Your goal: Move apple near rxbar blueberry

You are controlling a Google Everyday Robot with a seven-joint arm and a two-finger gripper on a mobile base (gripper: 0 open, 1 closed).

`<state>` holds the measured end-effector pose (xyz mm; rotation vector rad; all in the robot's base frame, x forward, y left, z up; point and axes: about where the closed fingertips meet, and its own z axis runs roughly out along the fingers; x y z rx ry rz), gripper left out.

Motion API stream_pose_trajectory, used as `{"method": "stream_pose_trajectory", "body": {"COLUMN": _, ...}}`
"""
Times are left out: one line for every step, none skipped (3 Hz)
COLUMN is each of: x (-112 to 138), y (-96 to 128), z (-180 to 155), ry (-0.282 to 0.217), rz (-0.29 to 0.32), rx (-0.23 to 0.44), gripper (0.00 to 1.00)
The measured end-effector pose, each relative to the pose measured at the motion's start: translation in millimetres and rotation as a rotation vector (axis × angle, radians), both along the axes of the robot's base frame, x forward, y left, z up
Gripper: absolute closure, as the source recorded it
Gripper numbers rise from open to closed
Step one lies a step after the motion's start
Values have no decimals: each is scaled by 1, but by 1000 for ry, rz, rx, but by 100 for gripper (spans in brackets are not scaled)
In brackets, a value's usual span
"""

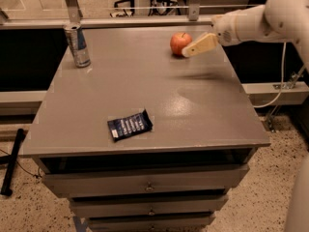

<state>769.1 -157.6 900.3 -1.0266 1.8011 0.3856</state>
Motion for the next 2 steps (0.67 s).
{"method": "stream_pose_trajectory", "body": {"x": 27, "y": 24, "z": -19, "ry": 16, "rz": 0, "rx": 15, "gripper": 0}}
{"method": "stream_pose_trajectory", "body": {"x": 50, "y": 35, "z": -38, "ry": 28, "rz": -23, "rx": 20, "gripper": 0}}
